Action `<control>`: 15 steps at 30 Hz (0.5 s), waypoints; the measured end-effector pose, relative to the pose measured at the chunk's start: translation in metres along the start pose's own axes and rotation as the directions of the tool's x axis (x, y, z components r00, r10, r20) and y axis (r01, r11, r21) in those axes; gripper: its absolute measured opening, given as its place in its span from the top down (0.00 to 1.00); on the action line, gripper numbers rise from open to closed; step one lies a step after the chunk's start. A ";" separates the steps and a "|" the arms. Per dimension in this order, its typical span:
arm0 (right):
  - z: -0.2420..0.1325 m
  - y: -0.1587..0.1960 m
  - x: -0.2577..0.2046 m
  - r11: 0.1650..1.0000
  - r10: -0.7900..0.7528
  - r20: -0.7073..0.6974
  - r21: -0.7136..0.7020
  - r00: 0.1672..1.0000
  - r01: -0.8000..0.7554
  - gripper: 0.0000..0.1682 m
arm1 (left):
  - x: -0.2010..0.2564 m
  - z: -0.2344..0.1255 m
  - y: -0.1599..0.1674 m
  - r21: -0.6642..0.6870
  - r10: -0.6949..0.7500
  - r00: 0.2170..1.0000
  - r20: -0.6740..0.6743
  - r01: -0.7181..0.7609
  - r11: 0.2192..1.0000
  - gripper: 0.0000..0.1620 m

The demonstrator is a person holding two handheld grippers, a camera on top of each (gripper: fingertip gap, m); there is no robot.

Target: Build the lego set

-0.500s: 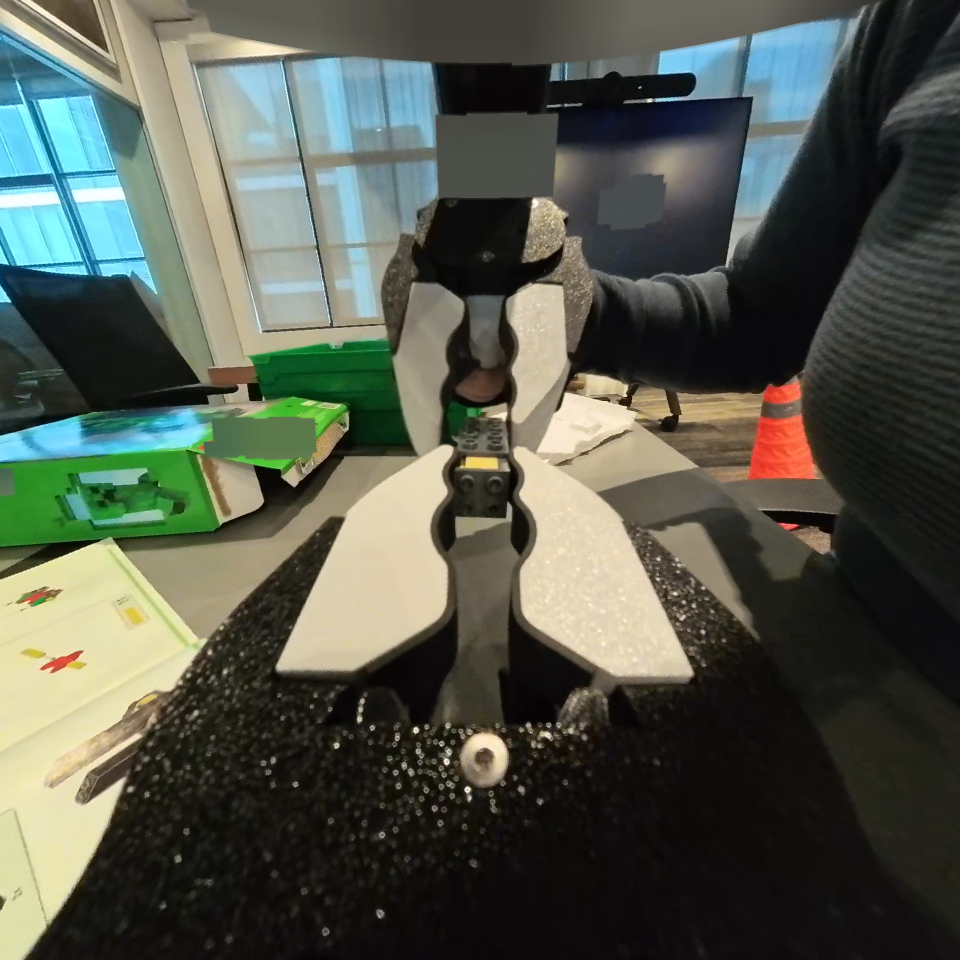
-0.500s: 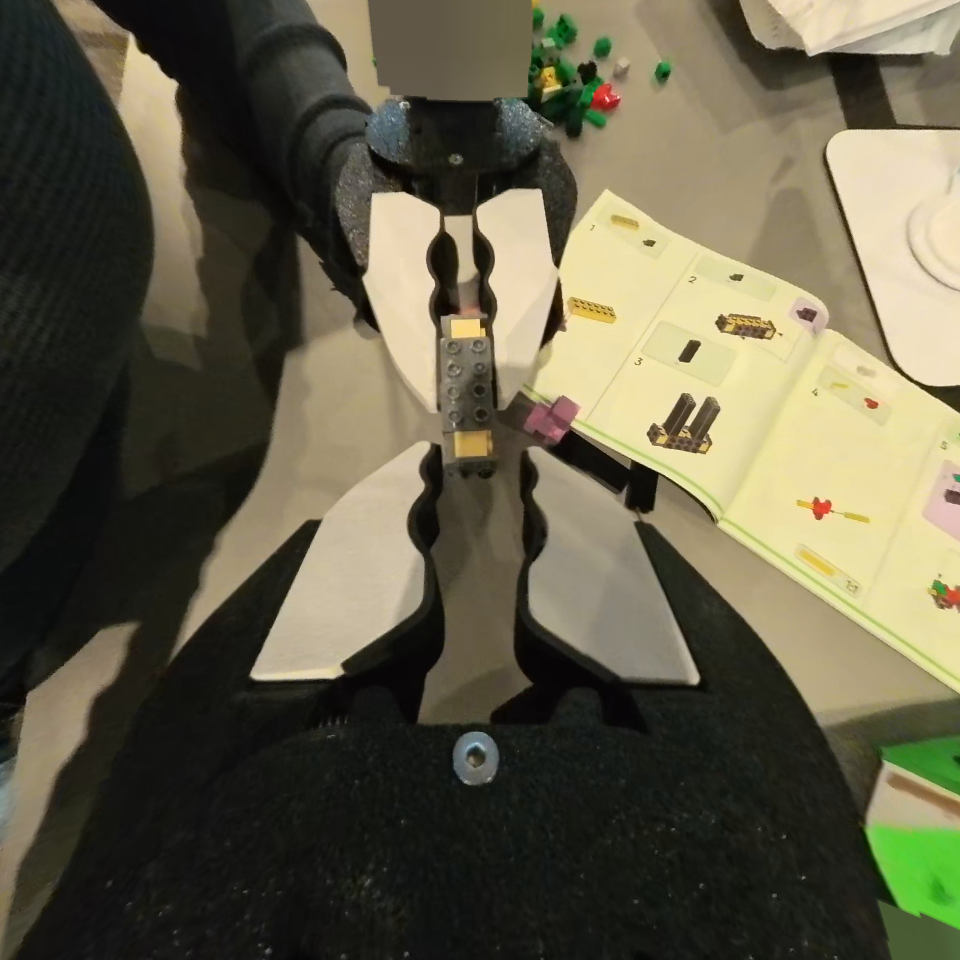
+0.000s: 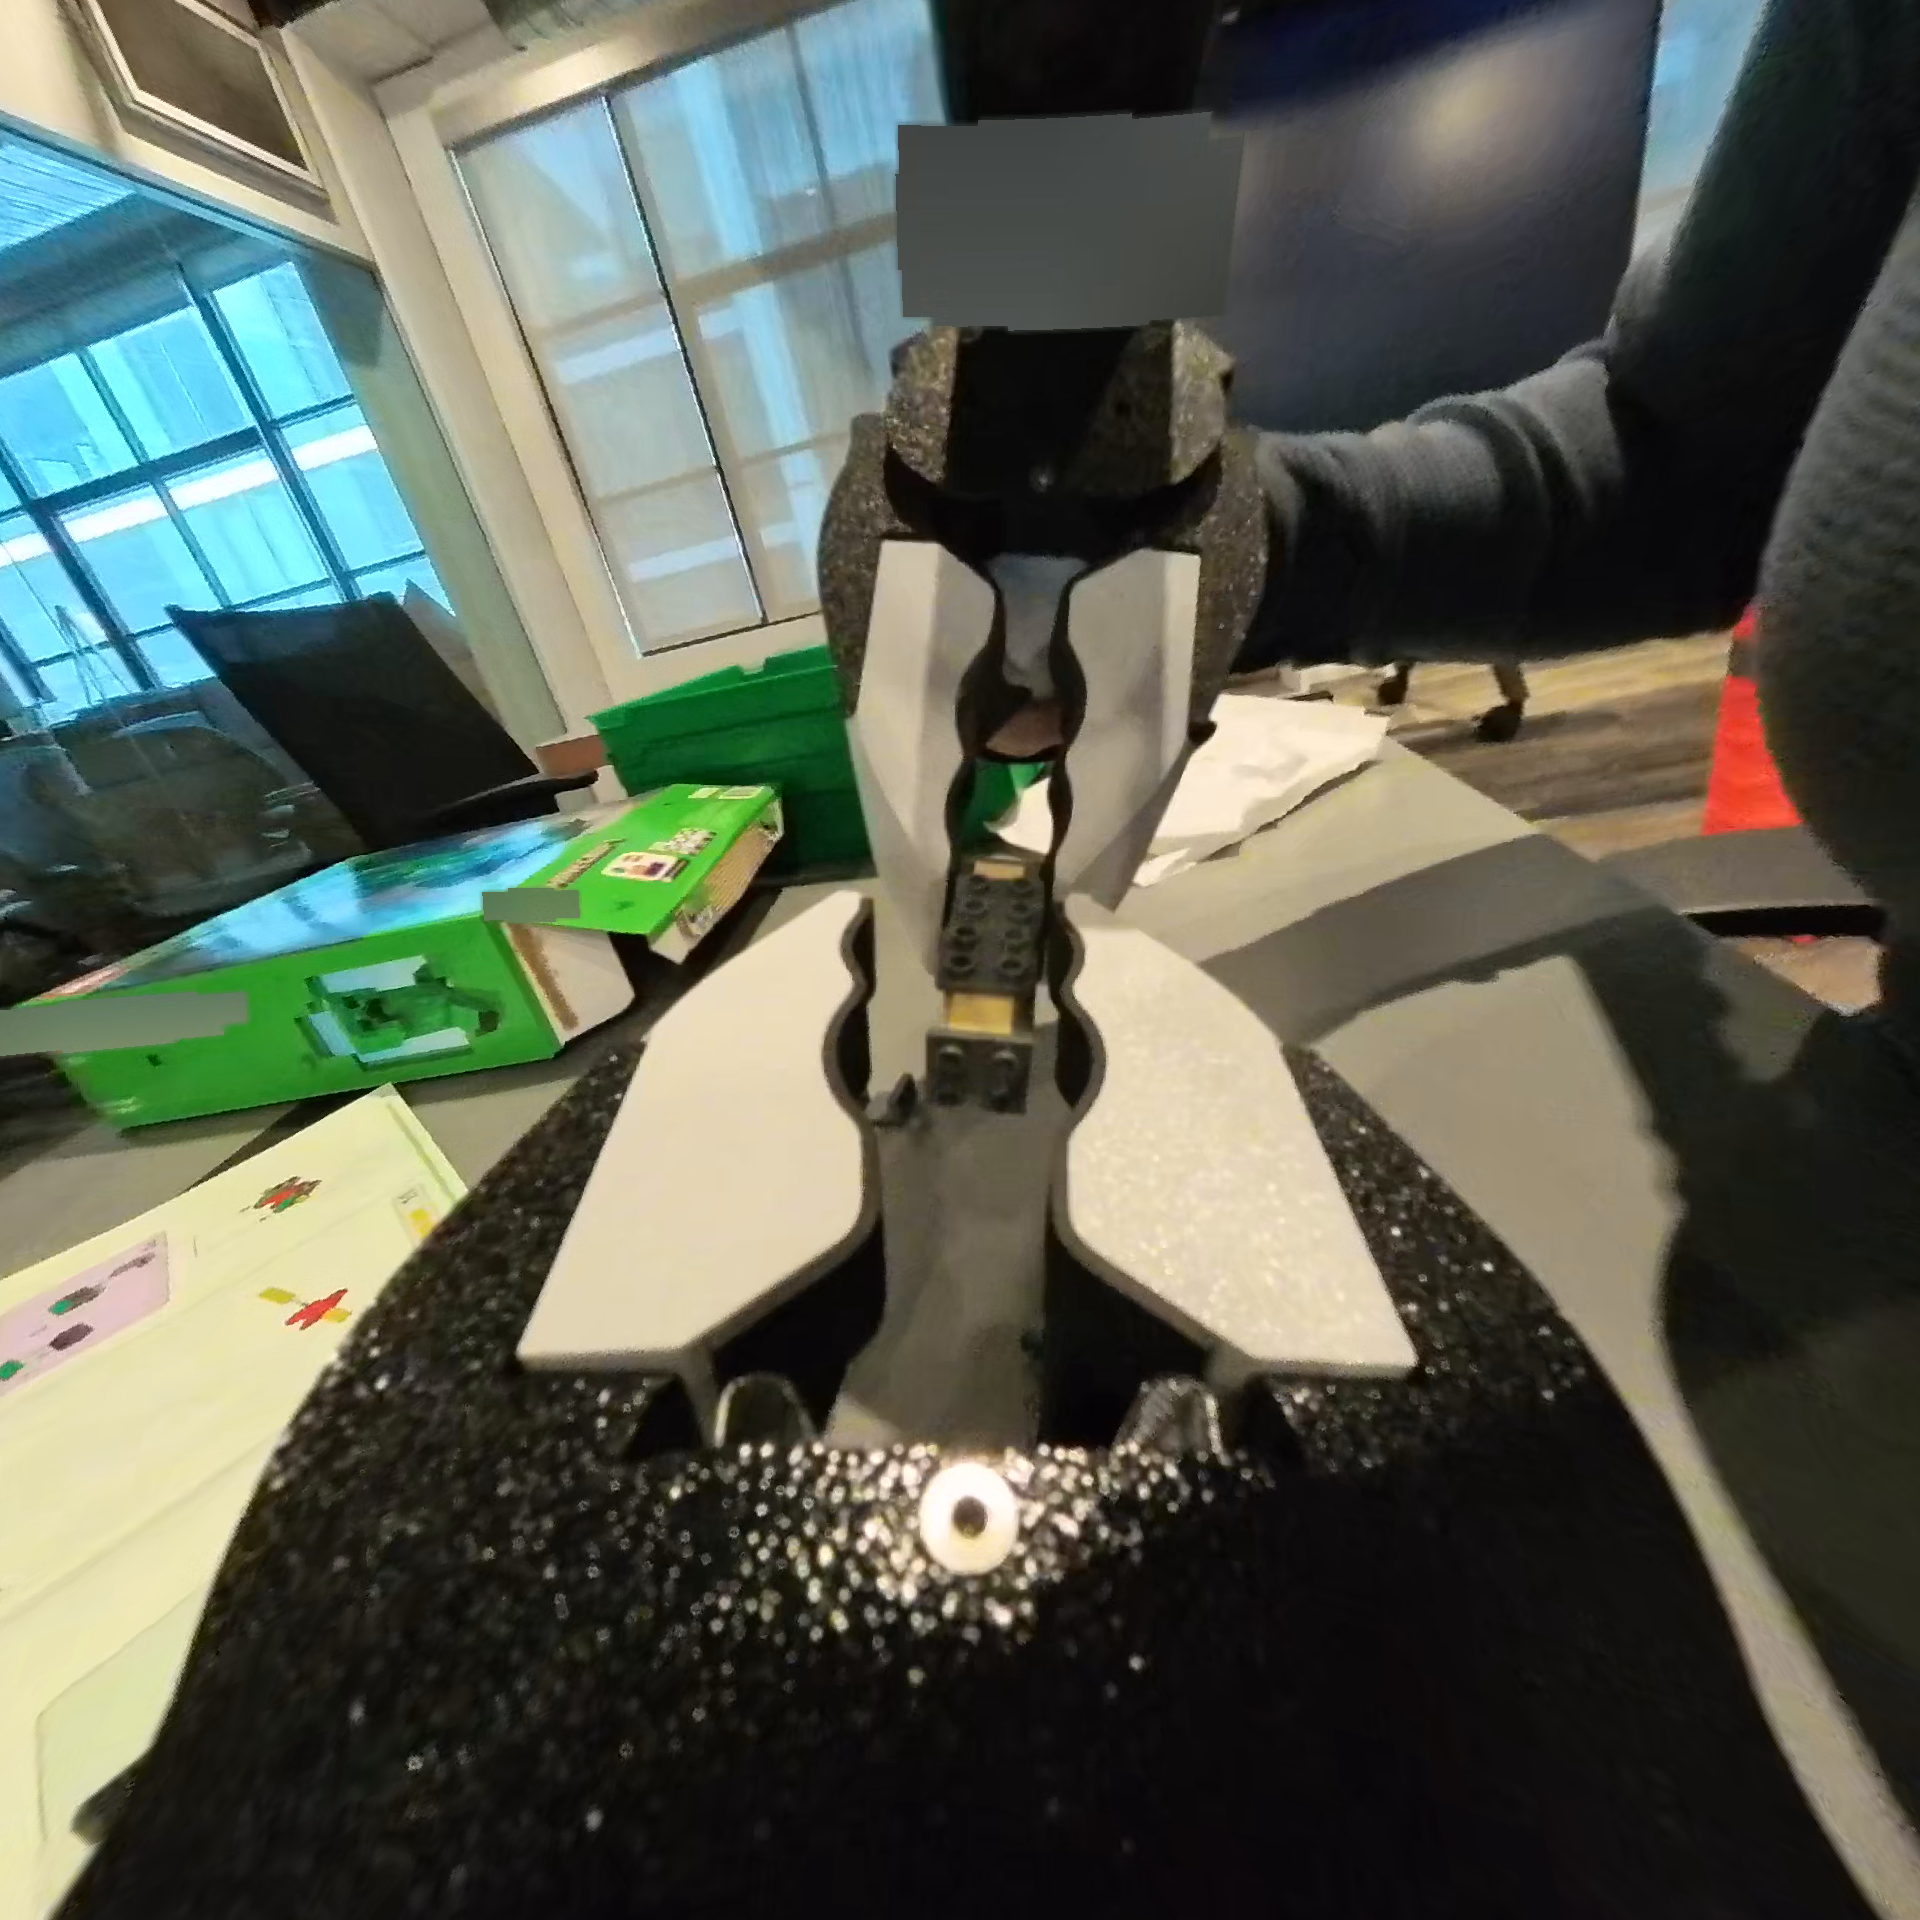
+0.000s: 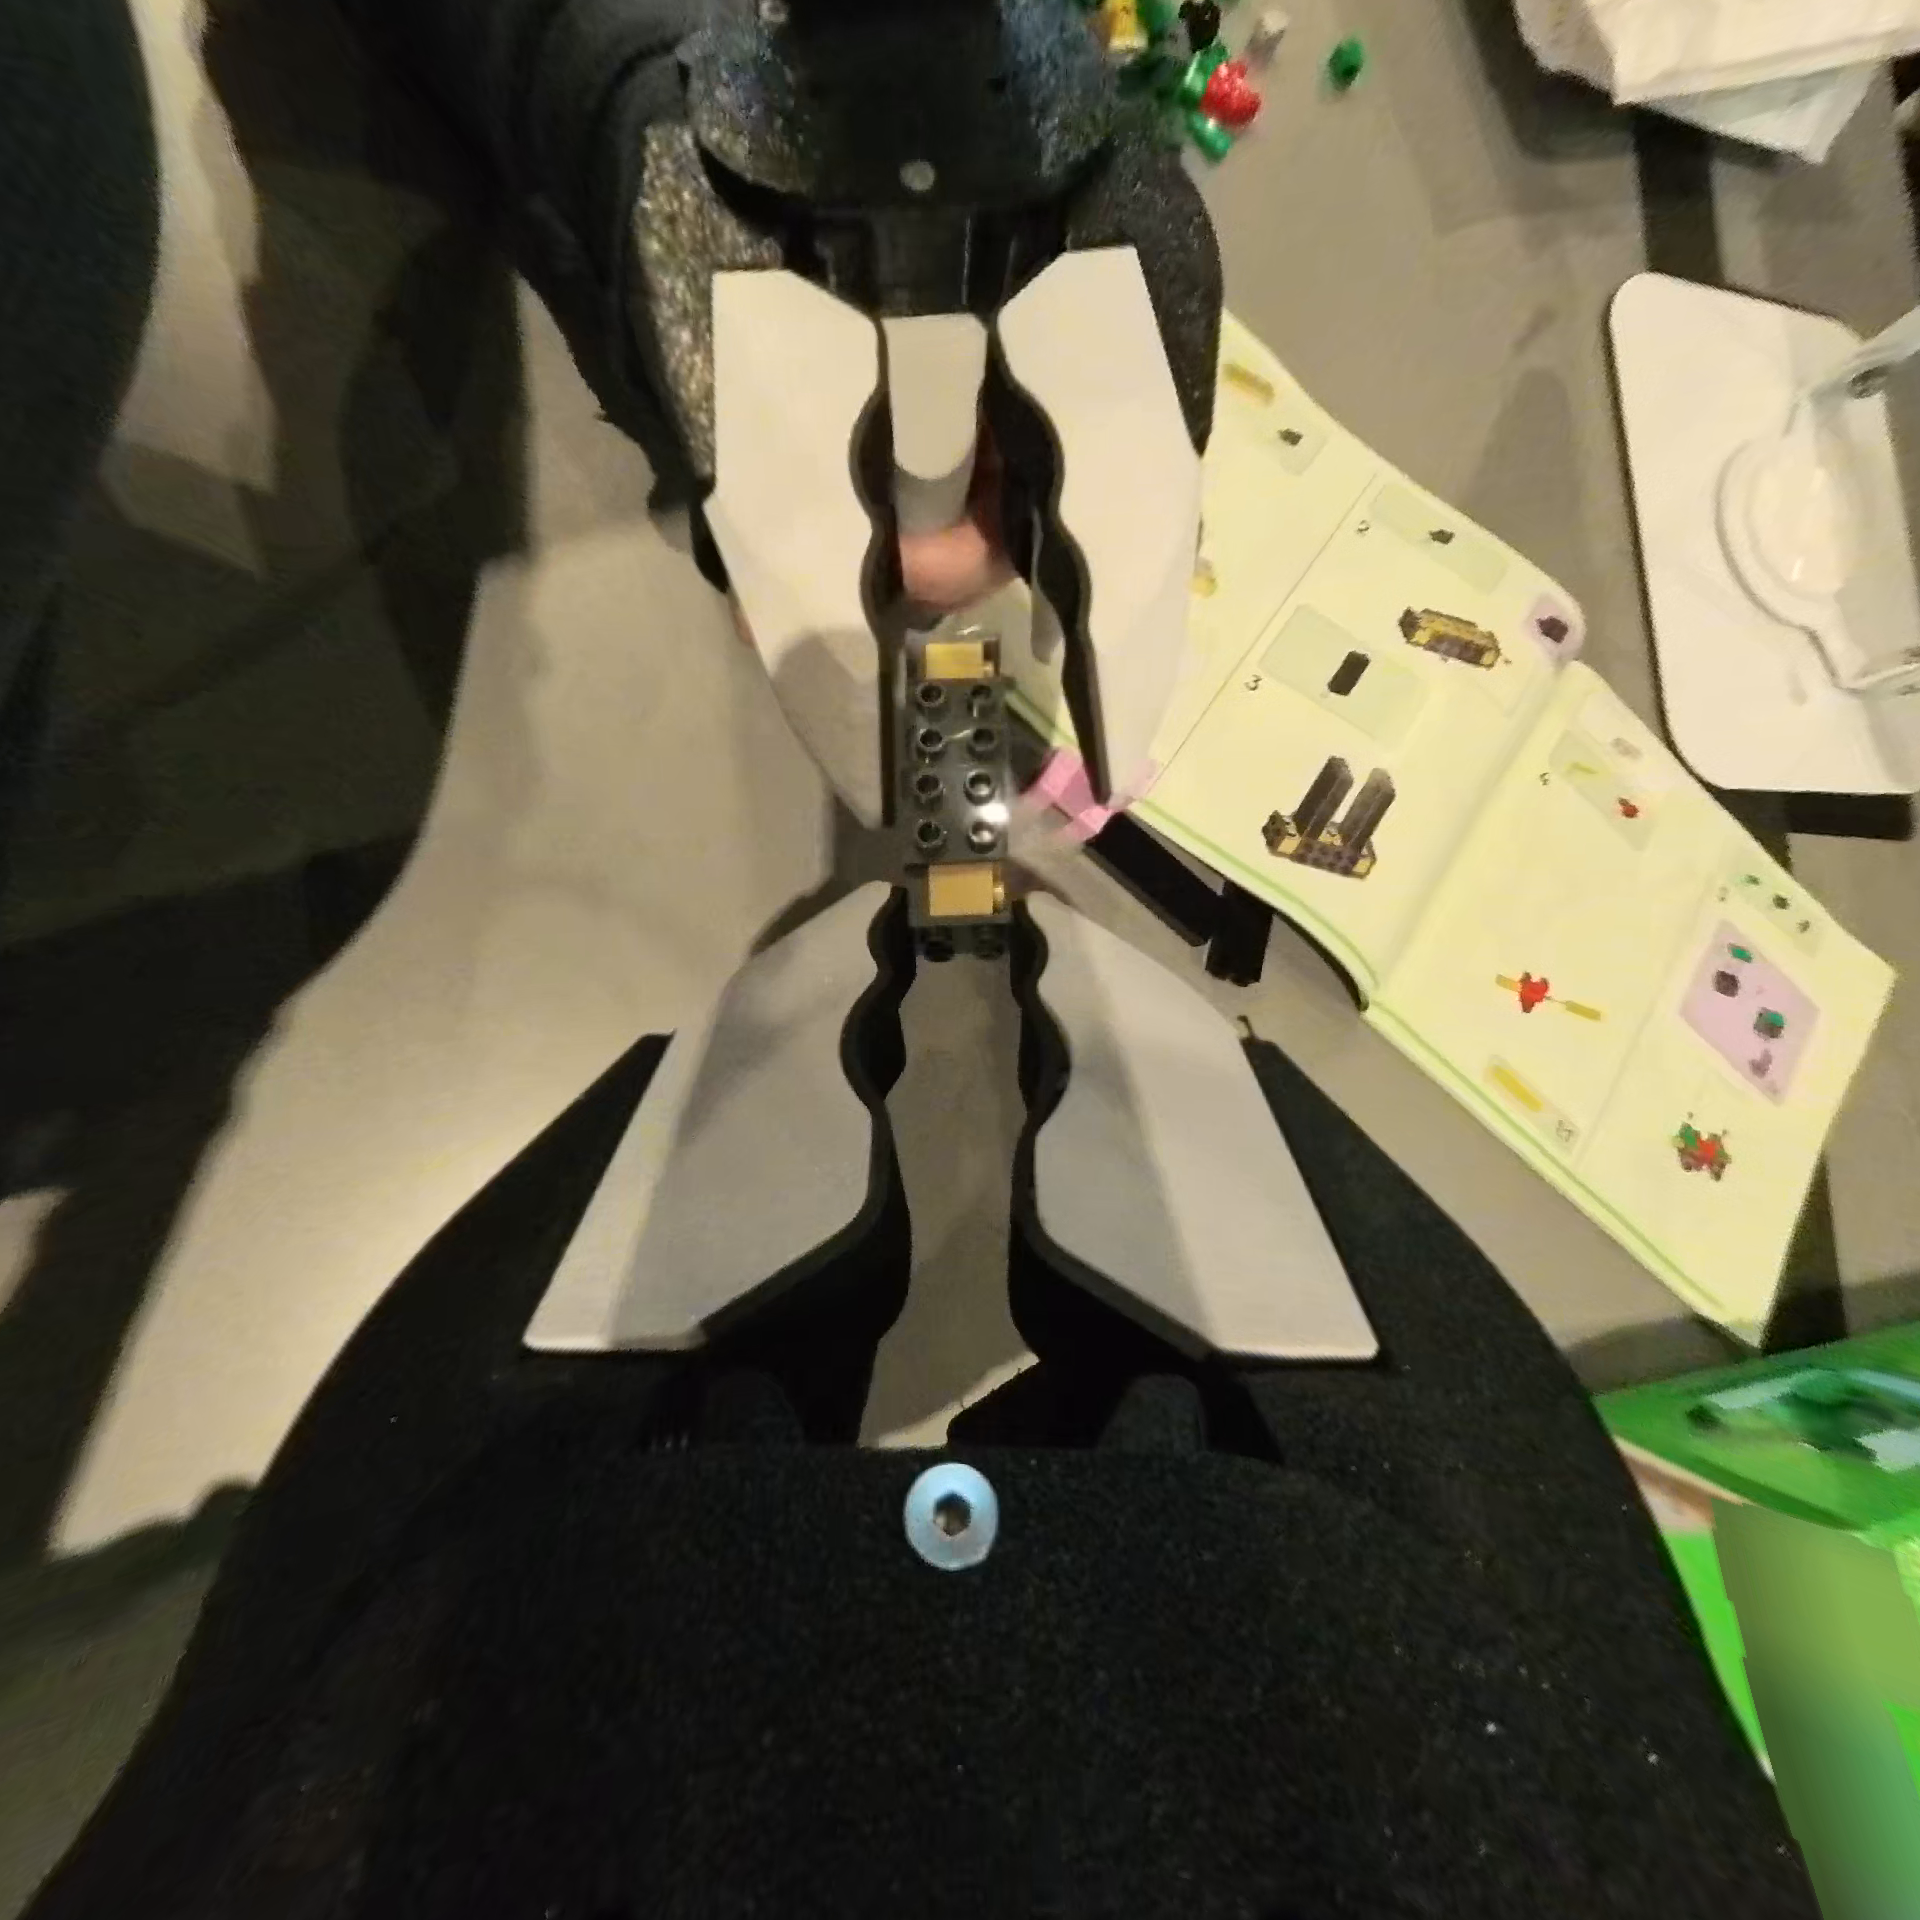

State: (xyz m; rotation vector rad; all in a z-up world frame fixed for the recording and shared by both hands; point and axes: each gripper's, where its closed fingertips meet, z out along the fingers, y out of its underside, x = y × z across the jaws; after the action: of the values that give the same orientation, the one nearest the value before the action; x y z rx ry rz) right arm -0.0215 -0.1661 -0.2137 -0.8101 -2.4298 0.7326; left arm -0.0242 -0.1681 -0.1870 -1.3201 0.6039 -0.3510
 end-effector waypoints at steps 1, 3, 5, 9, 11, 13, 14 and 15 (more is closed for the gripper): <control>0.001 0.000 -0.001 1.000 0.012 0.011 -0.007 1.000 -0.012 0.90 | 0.001 0.001 0.001 -0.011 0.014 1.000 0.000 -0.014 1.000 0.82; 0.002 0.001 -0.003 0.999 0.039 0.036 -0.020 0.999 -0.038 0.90 | 0.004 0.002 0.003 -0.028 0.032 0.999 -0.009 -0.032 0.999 0.85; 0.004 0.000 -0.006 0.998 0.056 0.062 -0.023 0.997 -0.054 0.90 | 0.007 0.002 0.004 -0.030 0.037 0.999 -0.028 -0.037 0.999 0.88; 0.005 0.002 -0.006 0.999 0.034 0.062 -0.042 0.998 -0.031 0.90 | 0.009 0.003 0.007 -0.050 0.000 0.998 -0.056 -0.003 0.999 0.88; 0.005 0.003 -0.007 0.998 0.038 0.070 -0.046 0.997 -0.035 0.90 | 0.009 0.003 0.008 -0.057 -0.014 0.998 -0.062 0.011 0.998 0.87; 0.005 0.003 -0.008 0.998 0.048 0.080 -0.042 0.996 -0.044 0.90 | 0.009 0.003 0.008 -0.059 -0.022 0.998 -0.065 0.018 0.998 0.86; 0.005 0.003 -0.008 0.998 0.054 0.085 -0.040 0.995 -0.050 0.90 | 0.009 0.003 0.009 -0.062 -0.020 0.998 -0.064 0.016 0.998 0.85; 0.004 0.003 -0.008 0.998 0.060 0.092 -0.036 0.994 -0.057 0.90 | 0.008 0.004 0.010 -0.068 -0.017 0.998 -0.063 0.012 0.998 0.84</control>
State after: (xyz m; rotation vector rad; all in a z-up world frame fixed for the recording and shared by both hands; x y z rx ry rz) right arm -0.0174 -0.1707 -0.2207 -0.8822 -2.5163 0.7705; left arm -0.0163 -0.1677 -0.1983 -1.3827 0.6647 -0.3883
